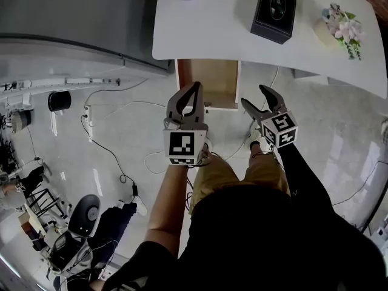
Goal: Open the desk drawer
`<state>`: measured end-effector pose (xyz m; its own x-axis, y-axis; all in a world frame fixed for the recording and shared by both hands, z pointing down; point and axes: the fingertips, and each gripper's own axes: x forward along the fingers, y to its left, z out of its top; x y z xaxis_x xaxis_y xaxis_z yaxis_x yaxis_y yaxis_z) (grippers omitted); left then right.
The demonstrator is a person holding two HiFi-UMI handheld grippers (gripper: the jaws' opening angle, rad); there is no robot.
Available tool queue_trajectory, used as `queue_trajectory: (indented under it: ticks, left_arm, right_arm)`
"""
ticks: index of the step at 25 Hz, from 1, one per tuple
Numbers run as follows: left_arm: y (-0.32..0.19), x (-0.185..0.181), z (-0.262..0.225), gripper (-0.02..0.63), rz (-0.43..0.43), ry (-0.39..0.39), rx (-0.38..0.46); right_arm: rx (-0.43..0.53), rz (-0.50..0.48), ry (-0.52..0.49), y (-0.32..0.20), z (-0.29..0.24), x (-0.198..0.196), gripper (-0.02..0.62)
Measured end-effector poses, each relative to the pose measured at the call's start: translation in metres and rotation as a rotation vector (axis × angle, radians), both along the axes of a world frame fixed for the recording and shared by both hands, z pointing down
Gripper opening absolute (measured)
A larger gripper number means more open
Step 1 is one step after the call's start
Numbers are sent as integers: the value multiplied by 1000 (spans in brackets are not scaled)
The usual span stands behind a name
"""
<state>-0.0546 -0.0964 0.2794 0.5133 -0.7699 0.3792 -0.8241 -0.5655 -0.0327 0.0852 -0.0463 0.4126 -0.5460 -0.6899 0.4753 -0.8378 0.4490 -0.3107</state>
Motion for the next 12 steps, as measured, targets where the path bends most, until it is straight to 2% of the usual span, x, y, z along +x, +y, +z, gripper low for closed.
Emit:
queue_trajectory:
  ticks: [5,12]
  left_arm:
    - [-1,-8,-31,9,-39,52,0]
    - [-20,-10,-97,9,-20,35,107]
  right_arm:
    - [100,-44,29,-18,-57,-1,321]
    - [239,-82,66,-36,-127,2,321]
